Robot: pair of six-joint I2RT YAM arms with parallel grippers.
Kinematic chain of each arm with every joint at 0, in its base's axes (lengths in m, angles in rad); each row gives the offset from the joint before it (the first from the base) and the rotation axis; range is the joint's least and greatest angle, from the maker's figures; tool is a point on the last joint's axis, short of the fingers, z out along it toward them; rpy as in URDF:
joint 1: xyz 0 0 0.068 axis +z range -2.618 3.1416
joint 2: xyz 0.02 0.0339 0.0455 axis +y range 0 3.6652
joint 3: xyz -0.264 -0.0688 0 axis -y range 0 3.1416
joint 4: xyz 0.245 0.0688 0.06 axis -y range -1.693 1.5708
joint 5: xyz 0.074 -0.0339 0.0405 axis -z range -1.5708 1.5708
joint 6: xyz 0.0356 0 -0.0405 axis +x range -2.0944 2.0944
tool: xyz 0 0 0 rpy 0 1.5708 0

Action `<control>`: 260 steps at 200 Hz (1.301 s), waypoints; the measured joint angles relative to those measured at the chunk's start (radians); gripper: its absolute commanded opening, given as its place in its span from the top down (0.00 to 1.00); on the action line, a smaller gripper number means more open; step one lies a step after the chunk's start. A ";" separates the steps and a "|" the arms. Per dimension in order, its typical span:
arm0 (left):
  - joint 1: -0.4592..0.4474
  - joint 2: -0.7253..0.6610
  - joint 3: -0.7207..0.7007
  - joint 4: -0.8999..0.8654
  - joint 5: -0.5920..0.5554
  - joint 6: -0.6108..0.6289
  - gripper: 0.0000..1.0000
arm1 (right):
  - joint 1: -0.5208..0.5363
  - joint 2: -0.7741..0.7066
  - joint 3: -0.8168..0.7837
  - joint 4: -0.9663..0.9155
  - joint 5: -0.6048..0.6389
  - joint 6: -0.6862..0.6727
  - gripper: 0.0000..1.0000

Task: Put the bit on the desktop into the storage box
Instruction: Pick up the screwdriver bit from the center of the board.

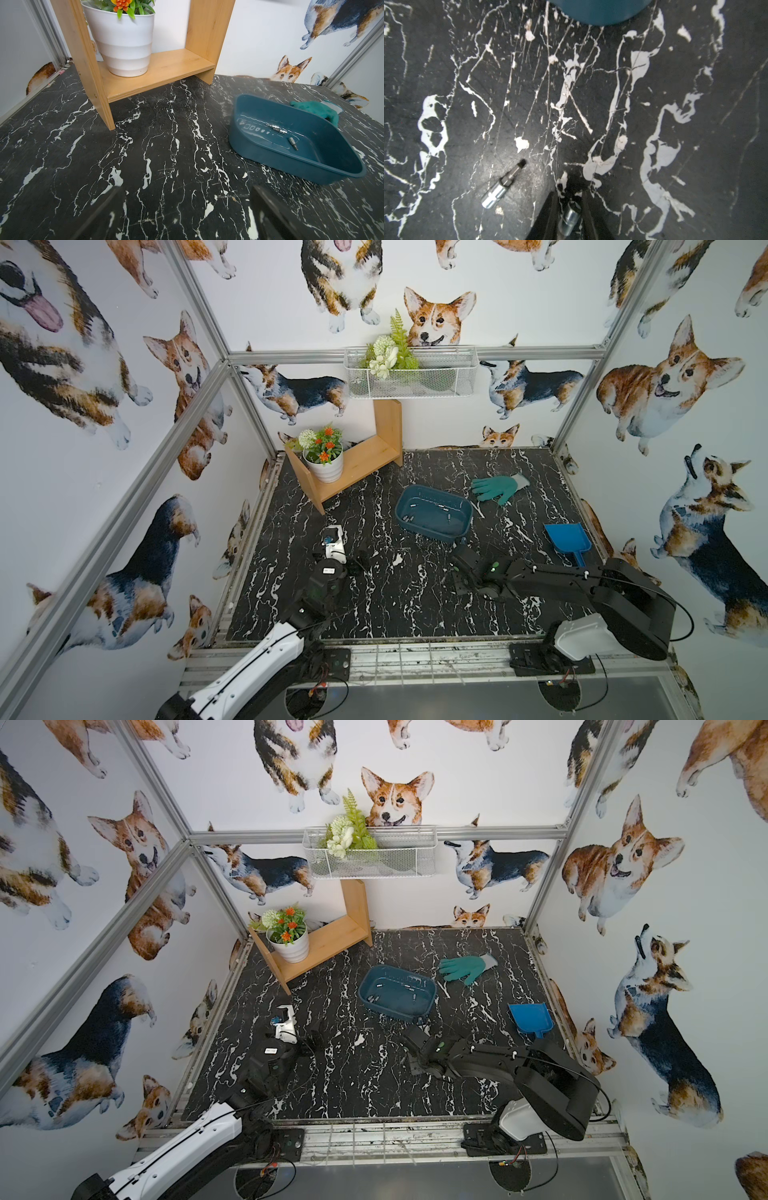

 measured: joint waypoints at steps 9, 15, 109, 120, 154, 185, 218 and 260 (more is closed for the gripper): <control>0.000 0.000 -0.001 0.000 0.000 0.000 0.00 | 0.000 -0.002 0.000 -0.005 0.000 0.000 0.72; 0.000 0.000 -0.002 0.000 0.000 0.000 0.00 | 0.000 -0.003 0.000 -0.009 0.000 0.000 0.72; 0.000 -0.003 -0.005 0.000 0.000 0.000 0.00 | 0.013 -0.015 0.000 -0.054 0.009 0.002 0.77; 0.000 -0.004 -0.005 0.000 0.000 0.000 0.00 | 0.013 -0.014 0.000 -0.055 0.010 0.003 0.79; 0.000 -0.004 -0.005 0.000 0.000 0.000 0.00 | 0.014 -0.016 0.000 -0.054 0.010 0.003 0.85; 0.000 -0.005 -0.005 0.000 0.000 0.000 0.00 | 0.014 -0.025 -0.001 -0.060 -0.005 0.003 0.87; 0.000 -0.004 -0.005 0.000 0.000 0.000 0.00 | 0.014 -0.045 0.000 -0.066 -0.008 -0.004 0.88; 0.000 0.012 -0.015 0.001 0.001 0.000 0.00 | -0.008 -0.050 0.060 -0.068 -0.011 -0.039 0.89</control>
